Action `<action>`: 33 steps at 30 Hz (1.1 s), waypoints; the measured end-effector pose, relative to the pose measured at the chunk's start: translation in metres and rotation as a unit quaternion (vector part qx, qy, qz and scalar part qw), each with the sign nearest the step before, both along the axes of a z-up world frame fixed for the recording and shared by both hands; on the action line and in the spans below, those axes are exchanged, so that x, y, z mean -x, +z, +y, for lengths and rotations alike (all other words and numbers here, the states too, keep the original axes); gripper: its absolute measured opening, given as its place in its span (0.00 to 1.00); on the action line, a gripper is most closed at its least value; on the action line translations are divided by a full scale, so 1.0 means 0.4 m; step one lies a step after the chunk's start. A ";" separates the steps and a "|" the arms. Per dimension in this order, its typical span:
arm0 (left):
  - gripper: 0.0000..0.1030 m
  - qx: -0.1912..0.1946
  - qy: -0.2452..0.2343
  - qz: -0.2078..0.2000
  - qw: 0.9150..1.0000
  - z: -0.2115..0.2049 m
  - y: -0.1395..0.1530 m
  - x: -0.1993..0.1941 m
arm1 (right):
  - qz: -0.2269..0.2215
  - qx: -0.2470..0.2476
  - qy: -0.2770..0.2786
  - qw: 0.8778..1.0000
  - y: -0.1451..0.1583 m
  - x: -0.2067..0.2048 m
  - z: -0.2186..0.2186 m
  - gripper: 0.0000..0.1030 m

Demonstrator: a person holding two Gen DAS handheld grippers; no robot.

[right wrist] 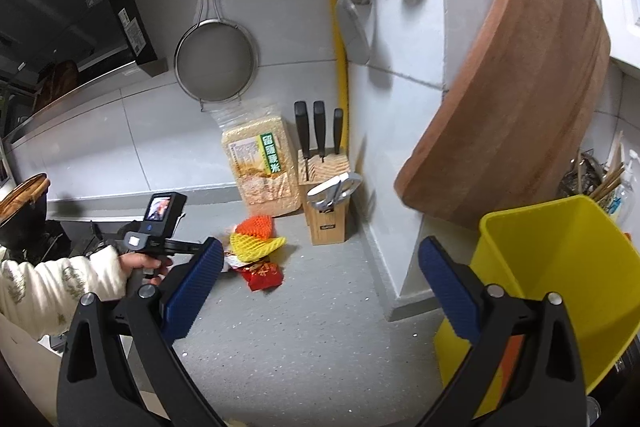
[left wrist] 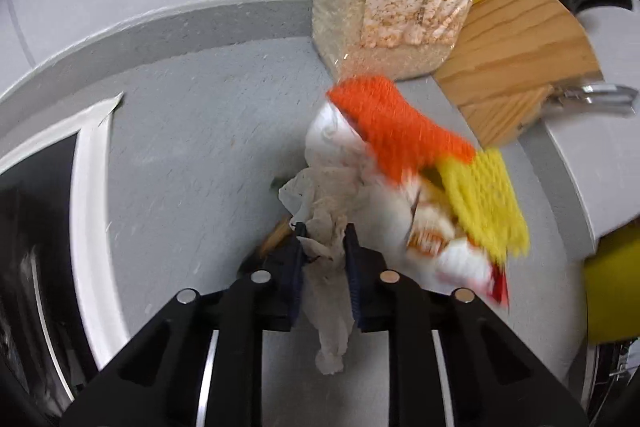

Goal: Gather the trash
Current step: 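Grasp the white tissue from the pile with the left tool, then grasp the yellow foam net with the right tool and drop it into the bin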

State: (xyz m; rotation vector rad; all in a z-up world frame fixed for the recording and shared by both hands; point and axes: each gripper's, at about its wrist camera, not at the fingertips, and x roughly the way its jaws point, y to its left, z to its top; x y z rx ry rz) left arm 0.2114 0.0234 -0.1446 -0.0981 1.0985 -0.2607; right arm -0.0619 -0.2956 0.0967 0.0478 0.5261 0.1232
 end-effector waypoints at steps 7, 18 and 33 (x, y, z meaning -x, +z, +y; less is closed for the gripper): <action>0.19 0.056 -0.012 -0.005 0.998 0.082 0.050 0.218 | 0.048 0.019 0.049 0.997 -0.081 -0.056 0.057 0.92; 0.19 0.004 0.021 0.000 1.000 0.086 0.056 0.439 | 0.126 0.044 0.161 0.978 -0.253 -0.163 0.197 0.92; 0.19 0.025 0.063 -0.041 0.997 0.128 0.148 0.523 | 0.239 -0.019 0.106 0.965 -0.433 -0.573 0.290 0.81</action>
